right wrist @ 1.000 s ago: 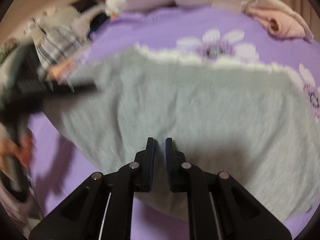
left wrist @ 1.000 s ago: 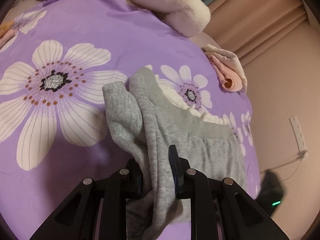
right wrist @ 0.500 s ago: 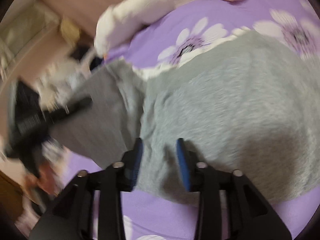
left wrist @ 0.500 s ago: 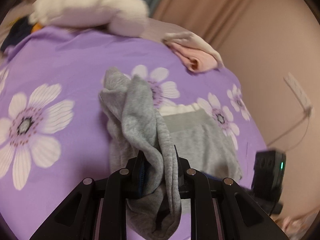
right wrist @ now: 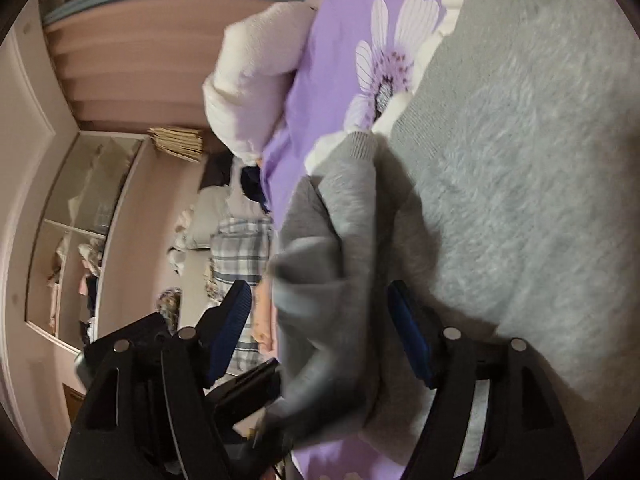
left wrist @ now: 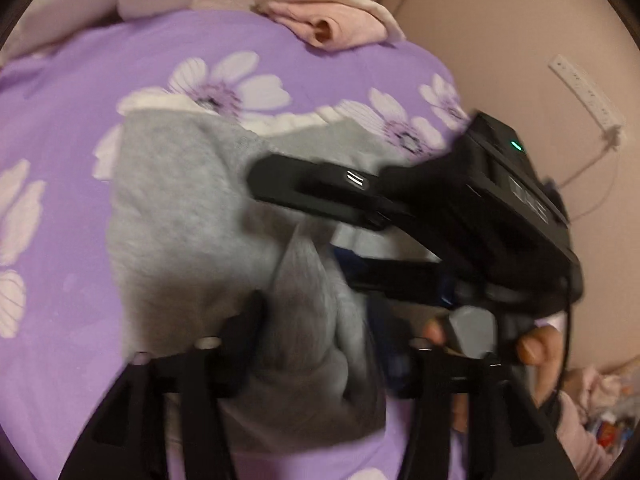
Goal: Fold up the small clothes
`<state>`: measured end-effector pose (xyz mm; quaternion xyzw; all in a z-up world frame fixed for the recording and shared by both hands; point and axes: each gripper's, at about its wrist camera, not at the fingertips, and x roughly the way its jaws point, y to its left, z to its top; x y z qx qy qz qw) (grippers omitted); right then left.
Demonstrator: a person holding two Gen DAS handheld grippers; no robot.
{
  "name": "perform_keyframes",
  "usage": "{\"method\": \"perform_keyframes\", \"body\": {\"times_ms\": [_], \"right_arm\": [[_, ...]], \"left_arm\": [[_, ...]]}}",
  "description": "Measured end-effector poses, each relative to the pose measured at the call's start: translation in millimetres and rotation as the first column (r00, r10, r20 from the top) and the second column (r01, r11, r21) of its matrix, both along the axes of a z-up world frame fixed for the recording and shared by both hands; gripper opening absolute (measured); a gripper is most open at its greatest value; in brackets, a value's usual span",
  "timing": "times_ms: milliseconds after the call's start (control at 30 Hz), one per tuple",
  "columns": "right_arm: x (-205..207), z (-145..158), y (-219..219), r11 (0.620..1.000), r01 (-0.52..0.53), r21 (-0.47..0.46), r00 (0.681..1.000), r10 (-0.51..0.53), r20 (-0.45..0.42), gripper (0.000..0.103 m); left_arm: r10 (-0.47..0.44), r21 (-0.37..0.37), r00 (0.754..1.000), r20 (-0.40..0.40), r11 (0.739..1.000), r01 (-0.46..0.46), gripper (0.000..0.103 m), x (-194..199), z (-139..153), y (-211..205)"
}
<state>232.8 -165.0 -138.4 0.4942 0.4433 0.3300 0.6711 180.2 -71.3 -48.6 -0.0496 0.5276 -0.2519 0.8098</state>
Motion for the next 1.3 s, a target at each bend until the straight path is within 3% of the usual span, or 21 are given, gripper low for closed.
{"method": "perform_keyframes", "body": {"times_ms": [100, 133, 200, 267, 367, 633, 800, 900, 1000, 1133, 1300], "right_arm": [[6.3, 1.5, -1.1, 1.0, -0.013, -0.026, 1.0, 0.013, -0.016, 0.07], [9.1, 3.5, 0.6, 0.998, -0.017, -0.059, 1.0, 0.016, -0.015, 0.064], [16.4, 4.7, 3.1, 0.986, -0.034, -0.161, 0.999, 0.032, -0.019, 0.037], [20.6, 2.4, 4.1, 0.972, -0.044, -0.232, 0.999, 0.039, -0.024, 0.024], [19.2, 7.0, 2.8, 0.954, -0.02, -0.299, 1.0, 0.023, 0.006, 0.018], [27.5, 79.1, -15.6, 0.905, 0.112, -0.411, 0.974, -0.017, 0.227, 0.015], [19.9, 108.7, -69.5, 0.86, 0.216, -0.462, 0.95, -0.075, 0.304, 0.015], [17.5, 93.3, -96.8, 0.816, 0.236, -0.527, 0.955, -0.093, 0.283, 0.015], [22.1, 50.7, -118.1, 0.775, 0.213, -0.595, 0.975, -0.131, 0.179, 0.015], [24.3, 6.0, -130.1, 0.803, 0.2, -0.561, 0.98, -0.172, 0.104, 0.016], [26.4, 9.0, -131.0, 0.8, 0.217, -0.559, 0.976, -0.166, 0.141, 0.017]], "left_arm": [[-0.002, 0.006, 1.0, 0.017, 1.0, 0.002, 0.058, -8.7, 3.3, 2.2], [0.003, 0.0, 1.0, 0.019, 1.0, -0.003, 0.058, -12.0, 4.8, 5.7], [0.023, -0.039, 1.0, 0.01, 0.999, -0.023, 0.058, -22.8, 9.1, 20.7], [0.044, -0.073, 0.999, 0.007, 0.996, -0.043, 0.058, -32.7, 12.9, 33.1], [0.086, -0.102, 0.996, 0.005, 0.991, -0.085, 0.062, -49.3, 22.7, 60.5], [0.234, -0.081, 0.972, -0.017, 0.969, -0.234, 0.062, -70.6, 29.4, 121.1], [0.224, -0.108, 0.974, -0.039, 0.968, -0.227, 0.062, -71.1, 23.2, 119.7], [0.199, -0.113, 0.979, -0.047, 0.973, -0.203, 0.062, -64.8, 19.8, 107.3], [0.17, -0.116, 0.984, -0.05, 0.978, -0.175, 0.062, -53.7, 19.9, 88.7], [0.134, -0.117, 0.991, -0.033, 0.984, -0.136, 0.062, -37.0, 25.4, 63.5], [0.089, -0.121, 0.995, 0.046, 0.989, -0.083, 0.062, -14.4, 35.1, 23.7]]}}
